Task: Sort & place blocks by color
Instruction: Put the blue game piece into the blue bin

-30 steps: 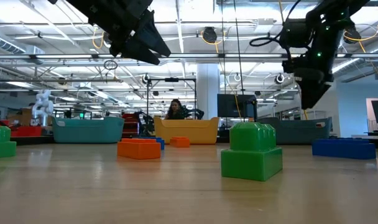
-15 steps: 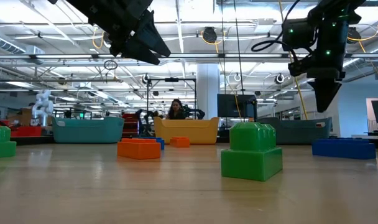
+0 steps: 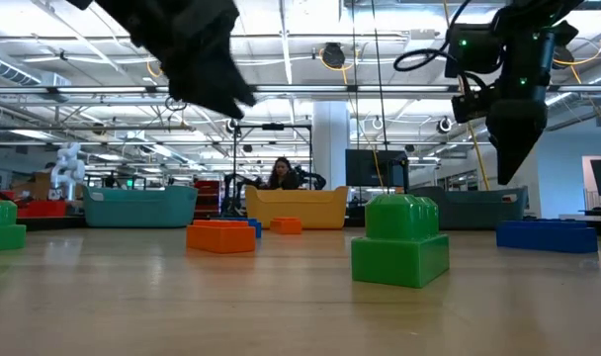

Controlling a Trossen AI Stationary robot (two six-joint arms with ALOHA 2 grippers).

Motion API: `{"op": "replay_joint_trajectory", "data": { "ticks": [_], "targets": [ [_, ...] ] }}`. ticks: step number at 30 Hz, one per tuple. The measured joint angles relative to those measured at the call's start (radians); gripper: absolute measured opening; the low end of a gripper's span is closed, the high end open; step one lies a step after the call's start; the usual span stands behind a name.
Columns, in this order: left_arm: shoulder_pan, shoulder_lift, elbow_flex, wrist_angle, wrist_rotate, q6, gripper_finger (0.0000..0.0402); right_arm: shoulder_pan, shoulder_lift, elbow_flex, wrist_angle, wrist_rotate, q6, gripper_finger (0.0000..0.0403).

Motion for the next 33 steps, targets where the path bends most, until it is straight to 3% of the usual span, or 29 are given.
{"op": "replay_joint_trajectory", "data": {
  "ticks": [5, 12, 24, 28, 33],
  "targets": [
    [0.075, 0.007, 0.0, -0.121, 0.114, 0.0, 0.0274, 0.032, -0.011, 0.0, 0.153, -0.016, -0.042, 0.0274],
    [0.189, 0.01, 0.0, -0.211, 0.256, 0.019, 0.0274, 0.06, -0.029, 0.001, 0.435, -0.136, -0.062, 0.0274],
    [0.232, 0.093, 0.011, -0.138, 0.314, 0.179, 0.0274, 0.139, -0.025, -0.104, 0.923, -0.135, -0.121, 0.0274],
    [0.233, 0.161, 0.092, -0.224, 0.314, 0.25, 0.0274, 0.147, -0.025, -0.155, 1.053, -0.135, -0.148, 0.0274],
    [0.247, 0.254, 0.225, -0.41, 0.313, 0.378, 0.0274, 0.147, -0.025, -0.175, 1.074, -0.161, -0.196, 0.0274]
  ]
}}
